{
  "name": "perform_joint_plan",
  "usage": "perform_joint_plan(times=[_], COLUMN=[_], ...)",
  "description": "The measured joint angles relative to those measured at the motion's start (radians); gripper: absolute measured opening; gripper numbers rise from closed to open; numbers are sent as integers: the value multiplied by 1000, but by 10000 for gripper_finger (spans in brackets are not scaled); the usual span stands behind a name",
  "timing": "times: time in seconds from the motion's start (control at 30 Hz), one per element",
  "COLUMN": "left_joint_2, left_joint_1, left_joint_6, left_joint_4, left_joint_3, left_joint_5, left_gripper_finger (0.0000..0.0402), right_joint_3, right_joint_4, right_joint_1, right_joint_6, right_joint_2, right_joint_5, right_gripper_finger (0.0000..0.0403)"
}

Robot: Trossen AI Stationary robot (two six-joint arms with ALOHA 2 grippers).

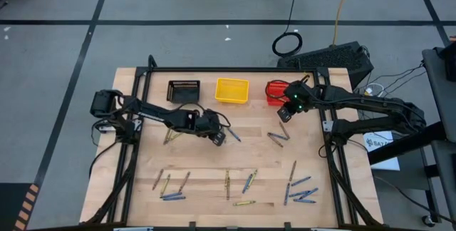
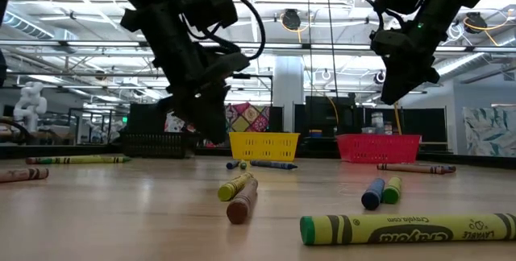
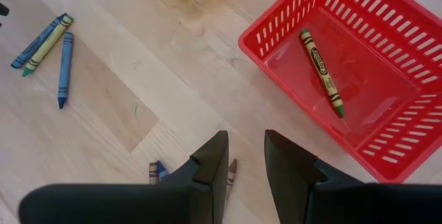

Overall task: Sort crayons
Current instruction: Put the blue crayon into the black bin

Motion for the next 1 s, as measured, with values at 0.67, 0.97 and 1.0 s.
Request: perform_joint_plan(times=[0.67, 0.97, 1.0], left_joint_2=[75, 84, 89], left_joint_1=[-40, -31, -31], left_joint_6=[23, 21, 21], left_joint_4=[80, 95, 89], left_joint_3=[-2, -1, -1], left_joint_5=[-29, -30, -27], left_gripper_finger=[86, 86, 86], right_joint_3=[0, 0, 0], right_joint_4=[0, -6, -6], right_joint_1=[0, 0, 0], right_joint_6=[16, 20, 20], right_joint_2=[0, 0, 0], right_joint_5=[-1, -3, -3], right_gripper_finger=[82, 82, 82])
